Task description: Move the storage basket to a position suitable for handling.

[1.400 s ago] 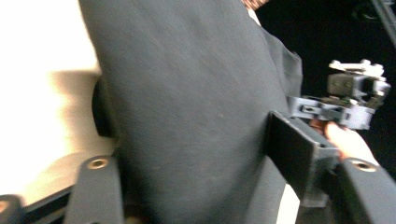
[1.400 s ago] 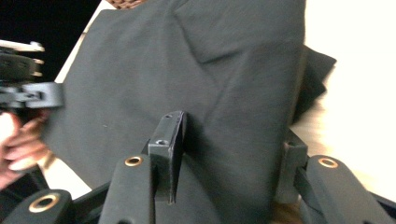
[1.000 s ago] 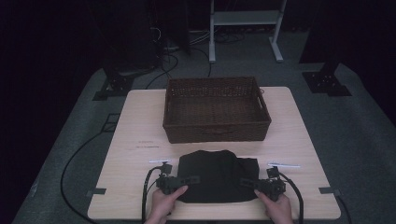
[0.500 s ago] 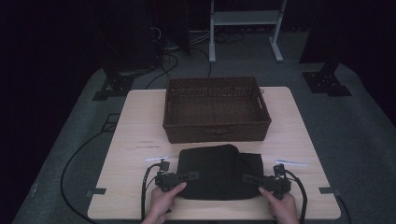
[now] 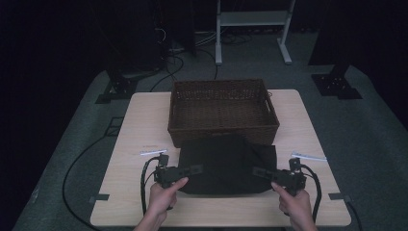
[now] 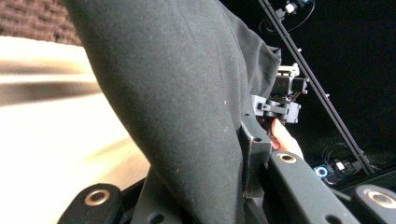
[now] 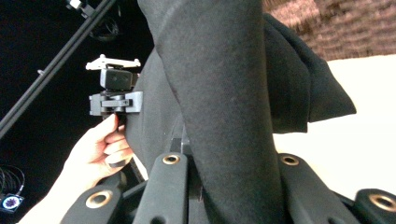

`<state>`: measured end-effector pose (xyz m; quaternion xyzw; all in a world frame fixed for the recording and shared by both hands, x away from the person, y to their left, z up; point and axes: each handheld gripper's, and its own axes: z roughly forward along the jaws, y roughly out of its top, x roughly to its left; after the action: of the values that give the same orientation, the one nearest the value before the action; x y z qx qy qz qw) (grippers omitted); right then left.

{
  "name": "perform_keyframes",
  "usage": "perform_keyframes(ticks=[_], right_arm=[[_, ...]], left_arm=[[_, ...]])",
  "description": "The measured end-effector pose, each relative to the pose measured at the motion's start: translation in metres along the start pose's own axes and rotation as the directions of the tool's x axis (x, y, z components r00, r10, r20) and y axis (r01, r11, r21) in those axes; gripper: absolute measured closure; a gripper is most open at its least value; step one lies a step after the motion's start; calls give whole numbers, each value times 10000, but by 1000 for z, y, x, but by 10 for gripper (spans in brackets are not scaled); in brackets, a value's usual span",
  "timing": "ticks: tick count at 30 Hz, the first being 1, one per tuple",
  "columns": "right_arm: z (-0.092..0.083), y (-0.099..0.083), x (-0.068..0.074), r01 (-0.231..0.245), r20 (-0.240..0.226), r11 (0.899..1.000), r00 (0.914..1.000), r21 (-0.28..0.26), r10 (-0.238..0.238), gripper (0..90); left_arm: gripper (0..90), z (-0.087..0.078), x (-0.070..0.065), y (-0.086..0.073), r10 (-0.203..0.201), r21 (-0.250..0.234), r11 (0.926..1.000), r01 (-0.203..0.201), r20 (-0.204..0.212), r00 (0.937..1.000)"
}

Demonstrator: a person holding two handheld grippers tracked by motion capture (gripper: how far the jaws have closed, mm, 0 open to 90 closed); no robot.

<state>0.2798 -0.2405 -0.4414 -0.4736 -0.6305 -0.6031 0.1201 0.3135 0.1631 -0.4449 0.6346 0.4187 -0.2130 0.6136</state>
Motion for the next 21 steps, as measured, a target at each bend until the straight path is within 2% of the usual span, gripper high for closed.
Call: perform_keyframes(ticks=[9, 21], right_arm=[[0, 33, 17, 578, -160, 9981, 9982, -231, -582, 747], [4, 73, 30, 940, -347, 9946, 9948, -431, -956, 746]], left_arm=[[746, -3, -14, 26, 318, -487, 9983, -308, 188, 9993], [746, -6, -30, 65, 841, -666, 9943, -833, 92, 9964]])
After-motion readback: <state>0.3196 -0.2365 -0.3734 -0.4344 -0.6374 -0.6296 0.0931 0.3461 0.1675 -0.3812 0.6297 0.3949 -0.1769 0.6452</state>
